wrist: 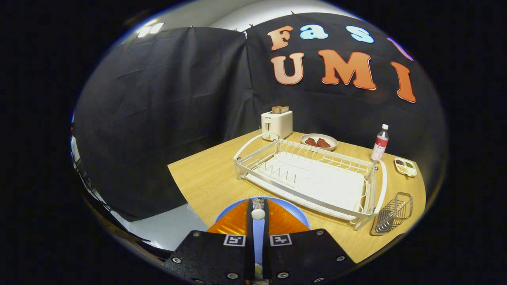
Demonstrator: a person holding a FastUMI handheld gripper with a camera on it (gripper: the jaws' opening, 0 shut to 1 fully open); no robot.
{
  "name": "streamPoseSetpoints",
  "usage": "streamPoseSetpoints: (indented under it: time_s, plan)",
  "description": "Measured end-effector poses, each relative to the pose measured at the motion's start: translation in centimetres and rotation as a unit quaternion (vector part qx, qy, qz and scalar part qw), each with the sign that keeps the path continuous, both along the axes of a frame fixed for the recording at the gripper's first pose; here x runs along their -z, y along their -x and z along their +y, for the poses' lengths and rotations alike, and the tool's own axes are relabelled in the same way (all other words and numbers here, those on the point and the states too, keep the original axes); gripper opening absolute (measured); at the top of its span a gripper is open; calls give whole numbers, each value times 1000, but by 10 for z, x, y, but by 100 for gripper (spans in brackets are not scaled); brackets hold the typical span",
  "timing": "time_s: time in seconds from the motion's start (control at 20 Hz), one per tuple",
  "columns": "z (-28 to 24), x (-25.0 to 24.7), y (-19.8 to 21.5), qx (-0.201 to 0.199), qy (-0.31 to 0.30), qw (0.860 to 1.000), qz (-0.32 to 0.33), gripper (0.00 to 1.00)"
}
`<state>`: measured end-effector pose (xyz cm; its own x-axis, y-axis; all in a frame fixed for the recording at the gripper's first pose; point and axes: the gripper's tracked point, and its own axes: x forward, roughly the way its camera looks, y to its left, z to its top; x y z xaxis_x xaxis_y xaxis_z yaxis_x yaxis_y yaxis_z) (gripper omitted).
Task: Take the plate from the dish rack, then take the spoon from the basket and place it into the plate.
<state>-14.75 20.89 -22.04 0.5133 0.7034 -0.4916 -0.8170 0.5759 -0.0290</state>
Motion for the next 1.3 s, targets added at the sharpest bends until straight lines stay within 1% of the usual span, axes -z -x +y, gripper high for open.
streamPoseSetpoints:
  time_s: [0.1,0.3,0.55,0.65,0.7,0.75,1.0,1.1,1.15,1.2,1.3]
  plan:
    - [3,6,-2,-10,-6,1000,10,8]
    - [0,20,-8,-12,5,1000,19,9]
    - [-16,34,-20,18,17,999,28,17]
    - [-21,27,-25,31,10,999,28,26]
    - [-24,21,-29,38,6,999,24,28]
    - [-29,14,-35,47,4,999,18,35]
    - [-55,-25,-59,98,-17,995,-3,51]
    - [-68,-45,-70,122,-23,992,-19,56]
    - [-75,-57,-75,135,-28,990,-28,61]
    - [-80,-69,-78,149,-35,988,-36,62]
    - [-91,-96,-86,174,-47,982,-61,73]
